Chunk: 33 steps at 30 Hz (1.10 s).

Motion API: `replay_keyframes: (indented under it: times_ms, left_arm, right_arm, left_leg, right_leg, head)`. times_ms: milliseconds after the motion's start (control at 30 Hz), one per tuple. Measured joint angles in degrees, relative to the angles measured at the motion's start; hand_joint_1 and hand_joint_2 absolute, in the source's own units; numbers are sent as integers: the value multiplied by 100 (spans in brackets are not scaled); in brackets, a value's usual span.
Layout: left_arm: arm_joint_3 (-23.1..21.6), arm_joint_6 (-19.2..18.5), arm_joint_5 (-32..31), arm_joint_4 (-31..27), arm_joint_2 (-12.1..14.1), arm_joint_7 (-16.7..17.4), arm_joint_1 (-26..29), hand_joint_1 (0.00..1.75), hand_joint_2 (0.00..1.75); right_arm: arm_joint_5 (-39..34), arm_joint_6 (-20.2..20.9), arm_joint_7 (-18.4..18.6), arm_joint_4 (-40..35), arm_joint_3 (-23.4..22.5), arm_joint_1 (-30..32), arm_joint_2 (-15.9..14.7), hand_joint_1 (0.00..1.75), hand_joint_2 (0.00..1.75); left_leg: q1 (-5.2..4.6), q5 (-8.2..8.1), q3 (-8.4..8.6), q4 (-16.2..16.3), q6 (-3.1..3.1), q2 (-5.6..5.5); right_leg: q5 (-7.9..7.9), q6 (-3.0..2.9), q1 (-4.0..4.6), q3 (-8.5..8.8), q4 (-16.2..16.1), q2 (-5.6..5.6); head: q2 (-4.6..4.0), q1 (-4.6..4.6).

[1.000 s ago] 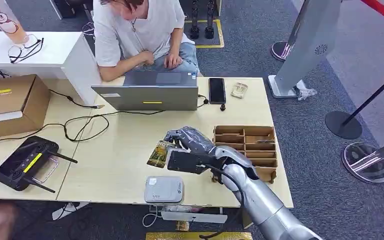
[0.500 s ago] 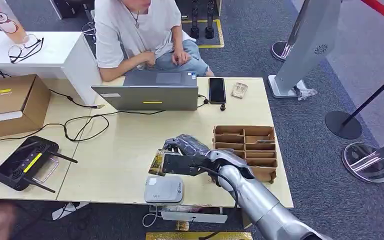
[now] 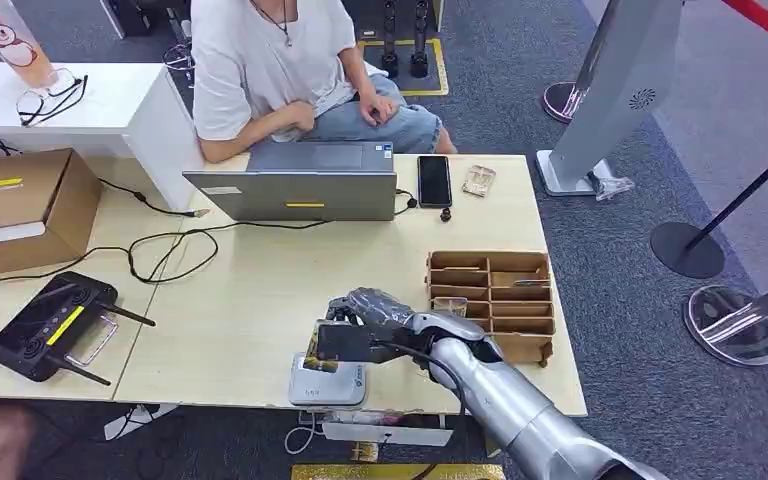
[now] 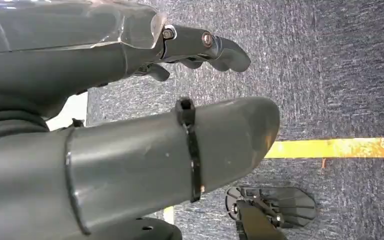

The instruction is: Pass the card to the sensor for recognition and then transmit it.

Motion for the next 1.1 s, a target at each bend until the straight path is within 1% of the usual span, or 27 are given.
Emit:
replay_keyframes:
  times_ms: [333, 700, 1100]
  left_arm:
    - [-2, 2, -15, 0, -2, 64, -40, 0, 0]
    - [-2, 2, -17, 0, -20, 101, -76, 0, 0]
    - [-2, 2, -17, 0, -31, 103, -75, 0, 0]
  right_arm:
    - [37, 131, 94, 282, 260, -41, 0, 175, 175]
    - [118, 55, 142, 733, 503, -142, 48, 175, 175]
    - [120, -31, 184, 979, 555, -212, 127, 175, 175]
  left_leg:
    - [0, 0, 0, 0, 0, 0]
    - [0, 0, 0, 0, 0, 0]
    - [0, 0, 0, 0, 0, 0]
  right_leg:
    - [0, 0, 0, 0, 0, 0]
    - [0, 0, 0, 0, 0, 0]
    - [0, 0, 0, 1, 0, 0]
  head:
    - [0, 0]
    - [0, 0]
    - [0, 0]
